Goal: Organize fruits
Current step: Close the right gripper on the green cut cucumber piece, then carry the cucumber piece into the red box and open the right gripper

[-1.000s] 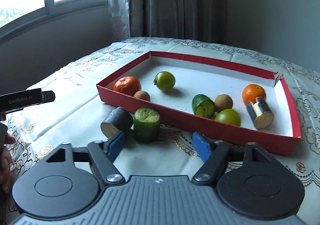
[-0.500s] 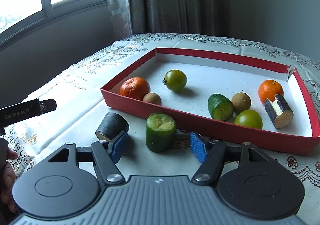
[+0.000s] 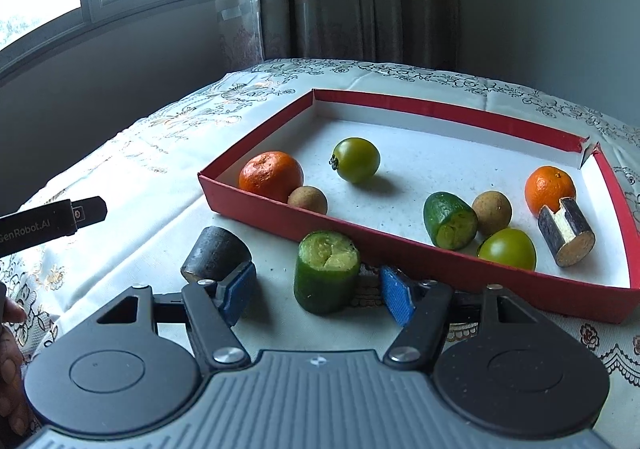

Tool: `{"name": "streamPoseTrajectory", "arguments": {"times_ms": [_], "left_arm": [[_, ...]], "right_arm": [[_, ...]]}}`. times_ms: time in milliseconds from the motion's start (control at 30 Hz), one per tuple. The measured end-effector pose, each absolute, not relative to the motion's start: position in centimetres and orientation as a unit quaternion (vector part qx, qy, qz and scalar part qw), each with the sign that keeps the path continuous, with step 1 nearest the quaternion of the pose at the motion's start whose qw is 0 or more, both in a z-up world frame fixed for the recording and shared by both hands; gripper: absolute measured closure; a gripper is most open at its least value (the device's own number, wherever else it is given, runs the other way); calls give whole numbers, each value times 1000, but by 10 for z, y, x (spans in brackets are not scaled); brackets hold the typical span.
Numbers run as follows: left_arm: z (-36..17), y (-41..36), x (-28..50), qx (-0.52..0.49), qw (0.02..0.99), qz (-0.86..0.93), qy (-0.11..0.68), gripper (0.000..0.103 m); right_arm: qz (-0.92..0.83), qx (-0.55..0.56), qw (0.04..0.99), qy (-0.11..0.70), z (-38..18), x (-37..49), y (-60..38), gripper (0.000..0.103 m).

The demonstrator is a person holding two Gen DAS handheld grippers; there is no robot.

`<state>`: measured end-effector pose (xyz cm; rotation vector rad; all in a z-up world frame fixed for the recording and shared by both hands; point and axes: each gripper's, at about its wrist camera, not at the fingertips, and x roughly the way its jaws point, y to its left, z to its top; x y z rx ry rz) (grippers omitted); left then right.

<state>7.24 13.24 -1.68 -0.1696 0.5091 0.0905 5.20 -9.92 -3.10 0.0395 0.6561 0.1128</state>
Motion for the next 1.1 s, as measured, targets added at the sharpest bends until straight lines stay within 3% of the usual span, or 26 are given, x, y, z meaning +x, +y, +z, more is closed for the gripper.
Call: {"name": "streamPoseTrajectory", "arguments": {"times_ms": [367,833,1100], "left_arm": [[-18,131,76,-77,960,52,264,0],[-22,130,88,-69,945,66,311,0],[-24,127,90,-55,943,67,321,0]], "right_arm": [[18,2,947,320,-32,51,-95,57],[18,14,947,320,-32,50,-98,60],[37,17,947,319,-31,46,-100,71]]}}
